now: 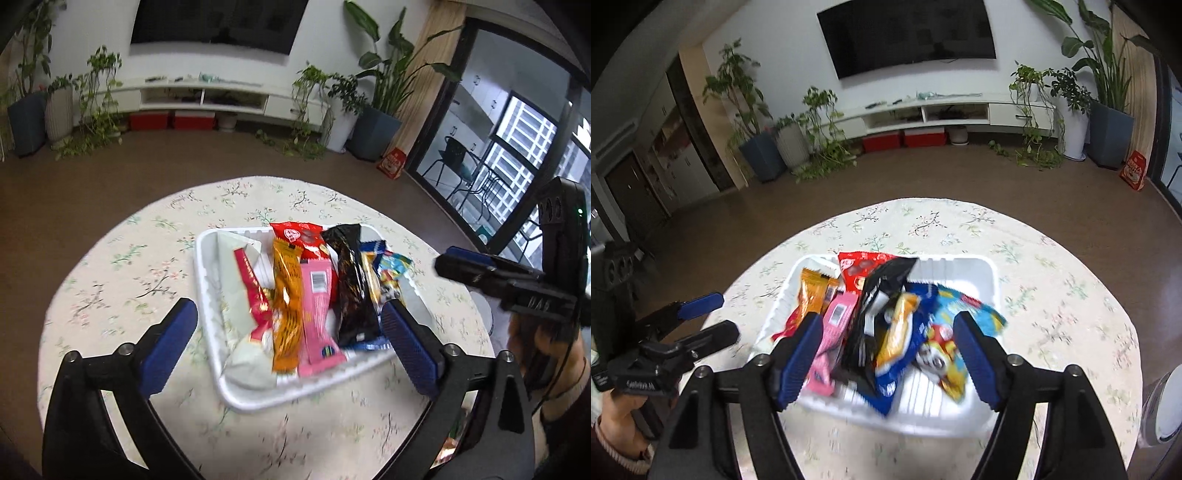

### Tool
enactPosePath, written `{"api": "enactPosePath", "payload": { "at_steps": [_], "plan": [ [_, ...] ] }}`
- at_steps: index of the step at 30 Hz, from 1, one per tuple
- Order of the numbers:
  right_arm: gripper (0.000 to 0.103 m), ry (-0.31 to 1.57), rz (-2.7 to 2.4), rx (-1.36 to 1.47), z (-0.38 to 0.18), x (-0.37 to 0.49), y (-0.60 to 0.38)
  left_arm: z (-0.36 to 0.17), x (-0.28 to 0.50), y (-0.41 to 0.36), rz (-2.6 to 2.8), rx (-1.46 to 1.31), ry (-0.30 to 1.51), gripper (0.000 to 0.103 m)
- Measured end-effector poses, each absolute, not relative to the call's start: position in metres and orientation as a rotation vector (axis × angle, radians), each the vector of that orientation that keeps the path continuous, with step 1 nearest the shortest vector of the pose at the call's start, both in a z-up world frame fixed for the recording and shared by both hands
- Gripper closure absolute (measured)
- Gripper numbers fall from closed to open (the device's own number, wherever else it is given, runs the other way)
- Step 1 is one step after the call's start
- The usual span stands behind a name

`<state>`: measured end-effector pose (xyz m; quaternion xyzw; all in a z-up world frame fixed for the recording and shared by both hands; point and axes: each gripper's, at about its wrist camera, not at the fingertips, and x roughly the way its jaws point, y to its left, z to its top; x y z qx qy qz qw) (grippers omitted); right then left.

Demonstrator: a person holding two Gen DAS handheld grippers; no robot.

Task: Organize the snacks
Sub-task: 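Move both tools back over the remaining small snacks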

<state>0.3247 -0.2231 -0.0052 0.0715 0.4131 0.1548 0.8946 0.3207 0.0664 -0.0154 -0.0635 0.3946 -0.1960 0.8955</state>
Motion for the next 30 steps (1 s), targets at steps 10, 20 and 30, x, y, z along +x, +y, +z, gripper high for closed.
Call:
{"api": "enactPosePath", "payload": {
  "at_steps": [10, 20, 30],
  "plan": [
    [0.023, 0.844, 0.342, 0.339, -0.017, 0.217, -0.286, -0.012, 0.208, 0.1, -0.41, -0.176, 0.734, 0.001],
    [0.024, 0.905, 0.318, 0.287, -0.055, 0.116, -0.286, -0.049, 0.101, 0.094, -0.383, -0.212, 0.872, 0.001],
    [0.03, 0.902, 0.33, 0.186, -0.055, 0.086, -0.266, -0.073, 0.072, 0.022, -0.416, -0.016, 0.971, 0.001]
  ]
}}
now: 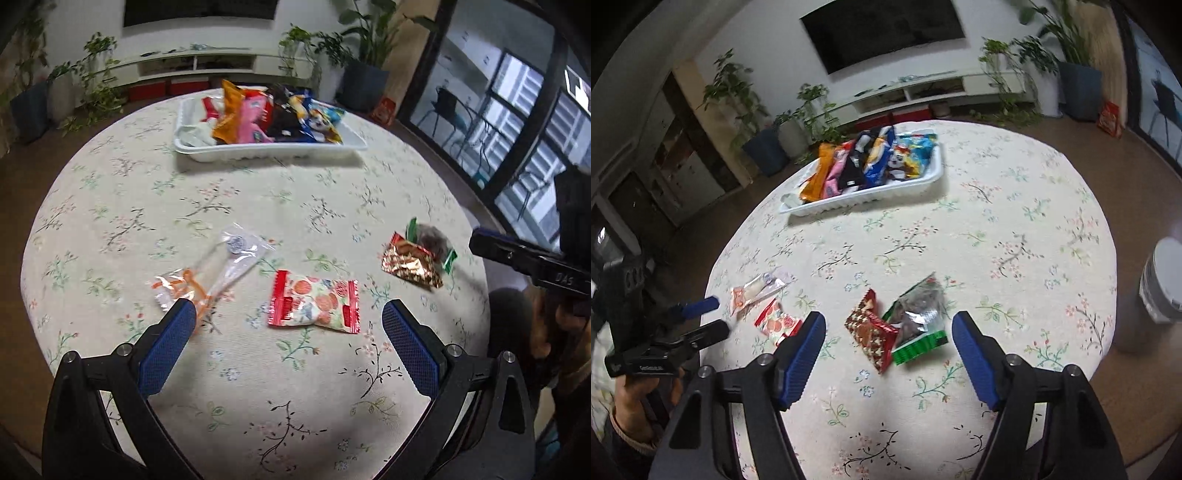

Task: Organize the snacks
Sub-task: 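Move both tools back over the remaining small snacks, then lower the left tool over the red-white candy packet while the right tool approaches the brown chocolate wrapper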

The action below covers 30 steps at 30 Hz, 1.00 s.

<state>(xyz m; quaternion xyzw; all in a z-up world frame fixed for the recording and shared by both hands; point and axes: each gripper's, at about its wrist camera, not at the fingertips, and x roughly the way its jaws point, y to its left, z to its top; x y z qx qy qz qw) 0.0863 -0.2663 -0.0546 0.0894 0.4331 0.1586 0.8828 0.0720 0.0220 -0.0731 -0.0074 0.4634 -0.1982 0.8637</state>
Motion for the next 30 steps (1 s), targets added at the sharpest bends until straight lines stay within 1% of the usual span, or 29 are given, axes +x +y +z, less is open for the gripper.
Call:
{"api": "enactPosePath", "payload": {
  "at_steps": [4, 5, 9, 16, 27, 30],
  "plan": [
    [0.033, 0.919, 0.39, 0.126, -0.055, 0.093, -0.251, -0.077, 0.091, 0.002, -0.445, 0.06, 0.978, 0.001],
    [0.037, 0.924, 0.406, 0.093, -0.055, 0.095, -0.246, -0.077, 0.094, 0.001, -0.452, 0.067, 0.986, 0.001],
    [0.044, 0.947, 0.477, -0.051, -0.06, 0.101, -0.222, -0.087, 0.102, -0.004, -0.465, 0.066, 1.025, 0.001],
    [0.045, 1.014, 0.515, -0.168, -0.075, 0.117, -0.205, -0.103, 0.112, -0.016, -0.443, 0.127, 1.074, 0.001],
    [0.046, 1.125, 0.537, -0.256, -0.106, 0.129, -0.199, -0.116, 0.13, -0.025, -0.441, 0.169, 1.127, 0.001],
    [0.046, 1.127, 0.55, -0.267, -0.107, 0.13, -0.199, -0.116, 0.135, -0.026, -0.466, 0.209, 1.121, 0.001]
  ]
}}
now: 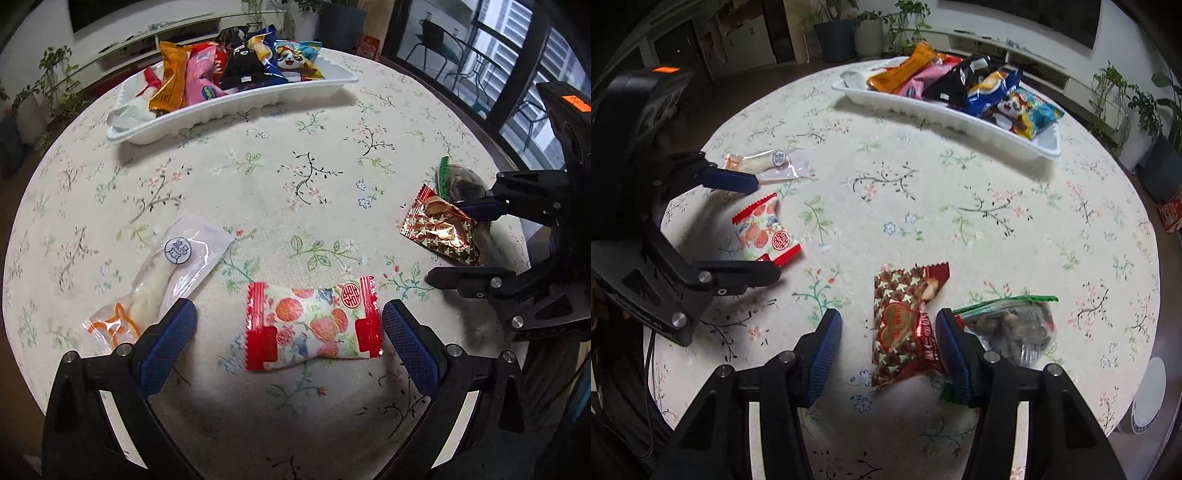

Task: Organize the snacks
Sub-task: 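Lower the left tool over the red-white candy packet while the right tool approaches the brown chocolate wrapper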

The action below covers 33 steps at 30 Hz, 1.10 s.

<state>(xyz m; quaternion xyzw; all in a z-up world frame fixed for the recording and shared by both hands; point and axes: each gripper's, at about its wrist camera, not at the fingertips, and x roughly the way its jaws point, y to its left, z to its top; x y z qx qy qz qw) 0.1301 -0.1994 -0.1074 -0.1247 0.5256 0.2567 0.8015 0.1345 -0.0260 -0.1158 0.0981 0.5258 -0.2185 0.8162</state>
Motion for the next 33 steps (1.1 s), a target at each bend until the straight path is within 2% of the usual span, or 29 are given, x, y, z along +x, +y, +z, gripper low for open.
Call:
{"api": "enactPosePath", "payload": {
  "at_steps": [5, 11, 24, 27, 29, 31, 33],
  "plan": [
    [0.045, 1.147, 0.572, -0.261, -0.106, 0.133, -0.202, -0.103, 0.144, -0.025, -0.565, 0.289, 1.094, 0.001],
    [0.045, 1.146, 0.576, -0.266, -0.107, 0.133, -0.199, -0.107, 0.141, -0.029, -0.687, 0.337, 1.146, 0.001],
    [0.045, 1.157, 0.601, -0.269, -0.108, 0.135, -0.199, -0.118, 0.134, -0.063, -0.912, 0.753, 1.117, 0.001],
    [0.045, 1.158, 0.606, -0.279, -0.108, 0.135, -0.198, -0.124, 0.133, -0.064, -0.943, 0.771, 1.124, 0.002],
    [0.045, 1.16, 0.607, -0.278, -0.108, 0.136, -0.197, -0.124, 0.137, -0.062, -0.959, 0.752, 1.137, 0.009],
    [0.045, 1.161, 0.606, -0.281, -0.108, 0.136, -0.197, -0.125, 0.142, -0.061, -0.985, 0.719, 1.16, 0.024],
    [0.047, 1.16, 0.6, -0.289, -0.108, 0.136, -0.196, -0.125, 0.143, -0.061, -0.999, 0.715, 1.162, 0.029]
  ]
}}
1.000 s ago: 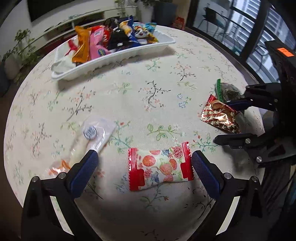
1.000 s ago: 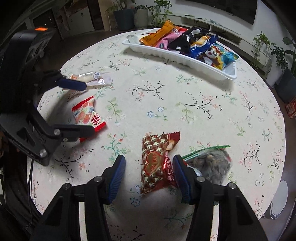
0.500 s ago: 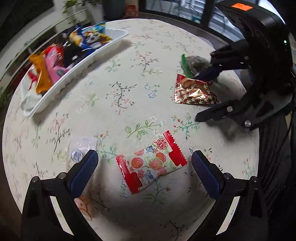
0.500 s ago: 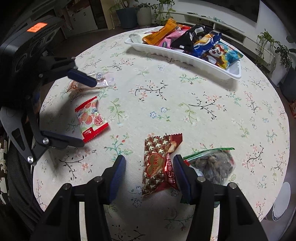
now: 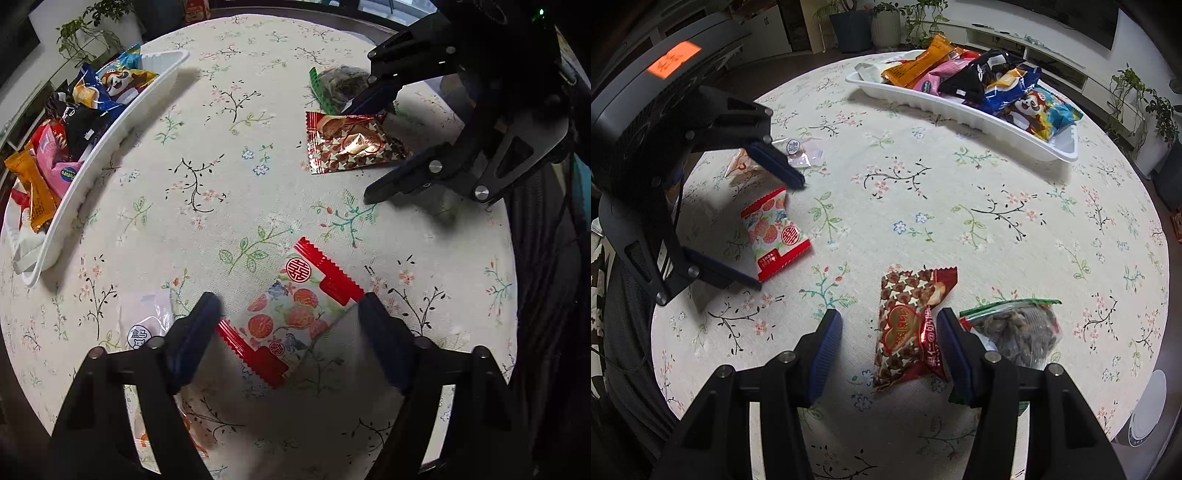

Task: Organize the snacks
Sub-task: 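Lower the left tool over the red-white candy packet while the right tool approaches the brown chocolate wrapper, then close the left tool on the red-white candy packet while the right tool grasps the chocolate wrapper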

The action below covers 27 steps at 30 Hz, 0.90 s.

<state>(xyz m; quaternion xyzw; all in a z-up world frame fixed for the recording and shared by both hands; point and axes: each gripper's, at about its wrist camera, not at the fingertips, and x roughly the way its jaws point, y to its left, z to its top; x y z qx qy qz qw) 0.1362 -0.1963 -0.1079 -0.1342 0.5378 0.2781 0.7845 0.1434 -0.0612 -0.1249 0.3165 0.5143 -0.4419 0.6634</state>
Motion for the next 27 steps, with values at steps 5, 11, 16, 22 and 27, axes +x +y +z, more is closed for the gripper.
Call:
{"api": "enactPosePath", "payload": {
  "at_steps": [5, 11, 16, 22, 27],
  "plan": [
    [0.058, 1.165, 0.595, -0.288, -0.107, 0.138, -0.197, -0.123, 0.14, -0.065, -1.007, 0.75, 1.164, 0.041],
    [0.061, 1.171, 0.596, -0.306, -0.107, 0.136, -0.196, -0.122, 0.14, -0.073, -0.986, 0.778, 1.185, 0.042],
    [0.061, 1.188, 0.6, -0.319, -0.107, 0.136, -0.194, -0.122, 0.138, -0.083, -0.979, 0.821, 1.177, 0.043],
    [0.066, 1.195, 0.601, -0.337, -0.106, 0.138, -0.191, -0.119, 0.127, -0.084, -1.008, 0.817, 1.171, 0.061],
    [0.07, 1.202, 0.598, -0.338, -0.106, 0.138, -0.19, -0.119, 0.128, -0.089, -0.966, 0.839, 1.171, 0.058]
  ]
}}
